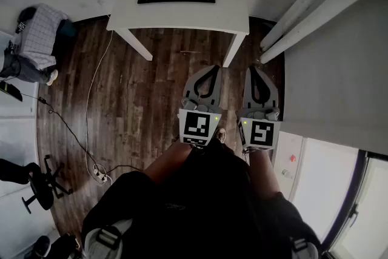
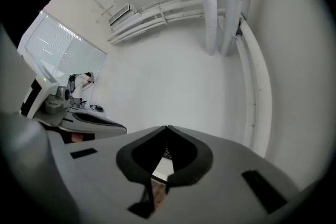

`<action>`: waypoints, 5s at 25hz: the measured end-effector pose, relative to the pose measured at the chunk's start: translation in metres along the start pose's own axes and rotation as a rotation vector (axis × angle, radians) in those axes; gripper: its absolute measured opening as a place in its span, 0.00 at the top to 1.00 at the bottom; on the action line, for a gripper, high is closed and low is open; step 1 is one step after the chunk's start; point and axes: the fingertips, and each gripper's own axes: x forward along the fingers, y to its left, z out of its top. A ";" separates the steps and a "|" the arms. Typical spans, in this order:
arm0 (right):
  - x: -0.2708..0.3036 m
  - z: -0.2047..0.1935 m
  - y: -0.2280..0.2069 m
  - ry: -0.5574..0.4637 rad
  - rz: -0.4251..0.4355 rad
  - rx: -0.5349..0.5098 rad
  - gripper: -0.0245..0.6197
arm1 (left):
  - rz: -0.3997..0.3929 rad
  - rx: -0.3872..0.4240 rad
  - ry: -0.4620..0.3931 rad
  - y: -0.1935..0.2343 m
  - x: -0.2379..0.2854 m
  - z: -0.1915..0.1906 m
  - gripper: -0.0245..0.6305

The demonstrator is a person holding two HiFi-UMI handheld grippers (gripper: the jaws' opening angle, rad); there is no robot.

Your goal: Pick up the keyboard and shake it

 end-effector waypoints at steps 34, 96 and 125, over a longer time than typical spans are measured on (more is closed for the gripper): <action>0.119 -0.014 0.174 0.066 0.244 -0.009 0.93 | 0.120 -0.027 0.108 0.179 -0.037 -0.050 0.96; 0.536 -0.183 0.167 0.577 0.480 0.064 0.93 | -0.386 0.070 0.643 0.456 0.307 -0.163 0.96; 0.578 -0.360 0.046 1.185 1.291 -0.349 0.53 | -0.765 0.154 0.965 0.371 0.348 -0.271 0.96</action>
